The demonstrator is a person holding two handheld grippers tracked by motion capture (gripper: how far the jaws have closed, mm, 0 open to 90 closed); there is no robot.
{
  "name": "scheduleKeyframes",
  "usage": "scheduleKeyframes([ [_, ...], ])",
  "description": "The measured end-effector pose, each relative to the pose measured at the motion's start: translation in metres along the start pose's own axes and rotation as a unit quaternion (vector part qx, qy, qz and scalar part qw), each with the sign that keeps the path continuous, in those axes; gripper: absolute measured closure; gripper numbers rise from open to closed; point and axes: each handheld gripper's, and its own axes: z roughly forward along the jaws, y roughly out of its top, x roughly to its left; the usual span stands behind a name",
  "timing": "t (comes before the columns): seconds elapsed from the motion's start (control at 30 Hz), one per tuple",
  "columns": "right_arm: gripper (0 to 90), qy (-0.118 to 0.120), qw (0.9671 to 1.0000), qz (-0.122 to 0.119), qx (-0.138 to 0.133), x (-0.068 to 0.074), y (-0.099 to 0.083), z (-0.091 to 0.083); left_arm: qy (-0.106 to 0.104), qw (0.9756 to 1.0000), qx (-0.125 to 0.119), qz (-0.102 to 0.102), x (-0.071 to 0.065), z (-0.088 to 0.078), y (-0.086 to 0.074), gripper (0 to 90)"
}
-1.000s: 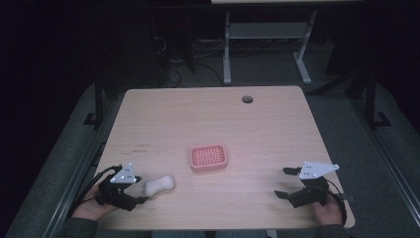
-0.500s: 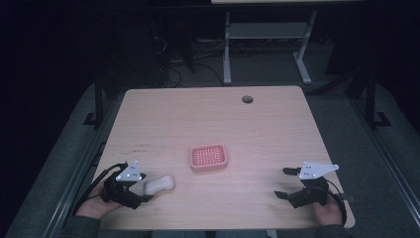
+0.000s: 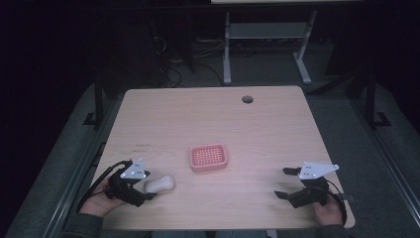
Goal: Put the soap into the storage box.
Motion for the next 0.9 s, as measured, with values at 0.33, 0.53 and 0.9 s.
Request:
scheduleKeyframes([
  [0.33,13.5,0.000,1.0000,0.000,0.001,0.000,0.000,0.001,-0.003,0.9998,0.017,0.001,0.003,0.010,0.004,25.3],
  [0.53,13.5,0.000,1.0000,0.000,0.003,0.000,0.000,0.002,-0.009,0.9997,0.024,-0.003,0.007,0.017,0.005,24.9],
  [0.9,13.5,0.000,1.0000,-0.001,0.003,0.001,0.000,0.002,-0.022,0.9992,0.032,0.005,0.011,0.026,0.009,28.8],
])
